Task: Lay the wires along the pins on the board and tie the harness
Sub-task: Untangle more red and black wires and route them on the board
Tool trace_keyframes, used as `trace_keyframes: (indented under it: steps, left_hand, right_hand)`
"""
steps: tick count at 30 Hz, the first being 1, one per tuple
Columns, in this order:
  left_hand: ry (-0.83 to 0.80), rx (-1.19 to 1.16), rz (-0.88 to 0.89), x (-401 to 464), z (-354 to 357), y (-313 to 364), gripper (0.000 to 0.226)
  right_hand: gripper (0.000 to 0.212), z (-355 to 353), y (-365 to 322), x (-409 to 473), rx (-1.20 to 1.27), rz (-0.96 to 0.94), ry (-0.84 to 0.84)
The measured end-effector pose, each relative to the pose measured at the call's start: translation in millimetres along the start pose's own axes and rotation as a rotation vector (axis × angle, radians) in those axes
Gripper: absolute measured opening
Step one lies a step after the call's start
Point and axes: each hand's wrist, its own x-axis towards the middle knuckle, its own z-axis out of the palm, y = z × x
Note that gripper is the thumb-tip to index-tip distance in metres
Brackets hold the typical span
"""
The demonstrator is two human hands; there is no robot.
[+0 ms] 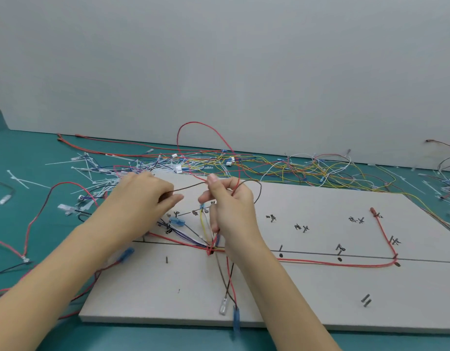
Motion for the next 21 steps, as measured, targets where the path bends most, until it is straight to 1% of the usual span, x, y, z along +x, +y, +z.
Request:
trace_keyframes:
  steps: [2,5,6,10,13,15,18,21]
  left_hand:
    - [0.005,0.05,-0.053,0.7,-3.9,-5.9,0.036]
    - [0.033,0.025,-0.131,1.1,-10.5,-11.4,0.015]
    - [0.043,0.019,-0.134,1.1,-11.2,-11.4,0.013]
    - [0.09,0.017,-0.114,0.9,-9.3,-12.4,0.021]
    - [0.08,0.014,-0.157,2.9,-8.8,-24.9,0.03]
    - [0.075,-0.031,-0.169,3.6,-9.2,-33.4,0.031]
    - [0.107,-0.139,-0.146,2.6,-10.2,-35.4,0.025]
    - [0.074,-0.229,-0.104,1.8,-12.1,-29.4,0.034]
  right_hand:
    - [0.022,-4.4,-4.5,2.7,0.056,-0.003,0.053]
    - [0.022,-11.1,-9.2,6.6,0.137,-0.007,0.081]
    - [0.022,-12.8,-10.3,7.2,0.151,-0.009,0.085]
    - [0.023,-23.2,-17.0,10.9,0.226,-0.036,0.141]
    - [0.019,-37.8,-25.1,15.0,0.299,-0.056,0.213]
    - [0.018,-44.5,-27.7,15.9,0.304,-0.052,0.231]
    - [0.02,-47.5,-27.3,14.8,0.273,-0.041,0.22]
    - [0.022,-46.8,-26.8,13.0,0.236,0.001,0.159]
